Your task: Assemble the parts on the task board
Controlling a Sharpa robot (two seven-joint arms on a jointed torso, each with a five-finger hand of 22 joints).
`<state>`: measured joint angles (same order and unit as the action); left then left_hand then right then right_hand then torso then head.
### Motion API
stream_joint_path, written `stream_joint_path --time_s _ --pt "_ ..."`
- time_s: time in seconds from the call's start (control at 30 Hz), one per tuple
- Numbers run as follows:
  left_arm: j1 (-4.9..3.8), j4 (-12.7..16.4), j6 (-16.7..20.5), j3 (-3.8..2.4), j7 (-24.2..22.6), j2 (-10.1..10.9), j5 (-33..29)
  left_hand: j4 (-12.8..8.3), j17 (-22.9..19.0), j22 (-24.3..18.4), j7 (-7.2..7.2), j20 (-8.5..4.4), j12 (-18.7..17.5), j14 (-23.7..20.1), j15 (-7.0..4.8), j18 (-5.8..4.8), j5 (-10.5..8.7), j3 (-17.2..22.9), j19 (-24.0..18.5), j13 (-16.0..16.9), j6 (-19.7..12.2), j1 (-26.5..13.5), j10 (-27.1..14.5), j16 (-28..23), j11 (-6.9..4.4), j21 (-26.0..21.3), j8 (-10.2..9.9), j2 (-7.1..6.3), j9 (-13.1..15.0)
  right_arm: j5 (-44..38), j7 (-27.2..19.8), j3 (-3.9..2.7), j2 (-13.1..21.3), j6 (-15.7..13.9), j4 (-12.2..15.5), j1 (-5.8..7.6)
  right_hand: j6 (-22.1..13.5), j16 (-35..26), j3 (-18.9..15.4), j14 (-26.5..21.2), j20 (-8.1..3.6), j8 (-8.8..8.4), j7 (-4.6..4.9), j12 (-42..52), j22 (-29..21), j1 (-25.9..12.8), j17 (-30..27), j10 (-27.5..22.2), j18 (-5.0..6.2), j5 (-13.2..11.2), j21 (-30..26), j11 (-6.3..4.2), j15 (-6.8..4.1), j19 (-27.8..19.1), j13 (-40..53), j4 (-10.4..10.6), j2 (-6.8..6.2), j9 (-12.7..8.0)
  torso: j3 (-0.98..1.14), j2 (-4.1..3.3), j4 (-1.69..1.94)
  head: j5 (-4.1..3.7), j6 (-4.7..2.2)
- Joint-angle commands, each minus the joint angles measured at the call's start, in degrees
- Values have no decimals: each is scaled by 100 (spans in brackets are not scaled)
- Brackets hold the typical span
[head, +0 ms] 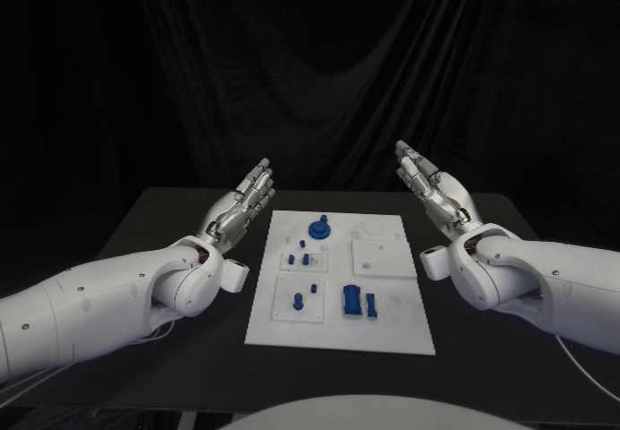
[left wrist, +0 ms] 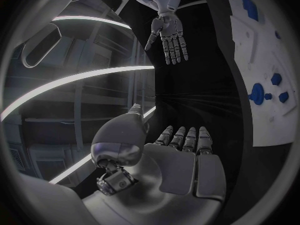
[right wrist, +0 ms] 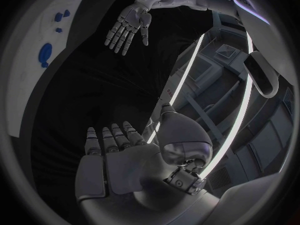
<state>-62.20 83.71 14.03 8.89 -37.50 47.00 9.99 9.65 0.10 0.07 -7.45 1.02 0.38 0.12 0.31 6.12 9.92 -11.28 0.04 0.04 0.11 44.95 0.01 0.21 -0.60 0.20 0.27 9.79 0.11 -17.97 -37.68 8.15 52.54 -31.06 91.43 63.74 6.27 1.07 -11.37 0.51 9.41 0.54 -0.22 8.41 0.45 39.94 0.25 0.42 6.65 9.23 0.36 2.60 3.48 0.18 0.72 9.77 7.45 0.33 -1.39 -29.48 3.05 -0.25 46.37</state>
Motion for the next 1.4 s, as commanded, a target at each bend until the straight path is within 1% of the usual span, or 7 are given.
stream_joint_path --time_s 0.03,0.1,0.3,0.33,0.4,0.47,1.4 --pt "42 141 966 -154 222 -56 -334 -318 -10 -7 236 -102 -38 -12 -31 -183 -323 367 -4 -4 -11 -1471 -1 -21 60 -20 -27 -320 -11 921 427 -247 -263 -702 -53 -129 -202 -107 371 -51 -311 -54 22 -277 -45 -1314 -25 -42 -199 -304 -36 -260 -348 -18 -72 -323 -246 -33 44 -55 -96 6 -313" --pt "70 227 1326 -283 319 -87 -451 -366 -10 -7 268 -102 -38 -12 -31 -612 -369 415 -4 -4 -11 -1681 -1 -21 60 -20 -27 -365 -11 1182 535 -416 -419 -882 -81 -197 -627 -107 419 -51 -355 -54 22 -315 -45 -1493 -25 -42 -200 -344 -36 -260 -348 -18 -72 -371 -278 -33 63 -79 -139 10 -494" --pt "148 457 2300 -634 581 -170 -768 -507 -10 -7 745 -102 -38 -12 -31 -612 -506 557 -4 -4 -11 -2288 -1 -21 60 -20 -27 -497 -11 1691 745 -747 -722 -1233 -136 -330 -627 -107 561 -51 -472 -54 22 -427 -45 -2029 -25 -42 -261 -466 -36 -260 -348 -18 -72 -513 -745 -33 111 -136 -243 19 -934" --pt "162 499 2480 -698 629 -186 -827 -535 -10 -7 745 -102 -38 -12 -31 -612 -531 584 -4 -4 -11 -2405 -1 -21 60 -20 -27 -523 -11 1753 771 -787 -759 -1275 -143 -346 -627 -107 590 -51 -490 -54 22 -841 -45 -2134 -25 -42 -665 -495 -36 -260 -348 -18 -72 -542 -745 -33 119 -146 -261 21 -1011" --pt "178 547 2680 -771 683 -203 -892 -965 -10 -7 745 -102 -38 -12 -31 -612 -567 623 -4 -4 -11 -2572 -1 -21 60 -20 -27 -558 -11 1793 788 -813 -783 -1304 -147 -357 -627 -107 630 -51 -523 -54 22 -841 -45 -2283 -25 -42 -665 -923 -36 -260 -348 -18 -72 -977 -745 -33 128 -157 -281 22 -1093" --pt "190 582 2831 -825 723 -216 -941 -965 -10 -7 745 -102 -38 -12 -31 -612 -992 667 -4 -4 -11 -2701 -1 -21 60 -20 -27 -979 -11 1797 789 -815 -785 -1306 -147 -357 -627 -107 674 -51 -941 -54 22 -841 -45 -2401 -25 -42 -665 -923 -36 -260 -348 -18 -72 -977 -745 -33 134 -164 -294 24 -1152" --pt "204 624 3008 -889 771 -231 -999 -965 -10 -7 745 -102 -38 -12 -31 -612 -992 1128 -4 -4 -11 -4495 -1 -21 60 -20 -27 -979 -11 1797 789 -815 -785 -1306 -147 -357 -627 -107 1137 -51 -941 -54 22 -841 -45 -3994 -25 -42 -665 -923 -36 -260 -348 -18 -72 -977 -745 -33 139 -170 -305 25 -1199"
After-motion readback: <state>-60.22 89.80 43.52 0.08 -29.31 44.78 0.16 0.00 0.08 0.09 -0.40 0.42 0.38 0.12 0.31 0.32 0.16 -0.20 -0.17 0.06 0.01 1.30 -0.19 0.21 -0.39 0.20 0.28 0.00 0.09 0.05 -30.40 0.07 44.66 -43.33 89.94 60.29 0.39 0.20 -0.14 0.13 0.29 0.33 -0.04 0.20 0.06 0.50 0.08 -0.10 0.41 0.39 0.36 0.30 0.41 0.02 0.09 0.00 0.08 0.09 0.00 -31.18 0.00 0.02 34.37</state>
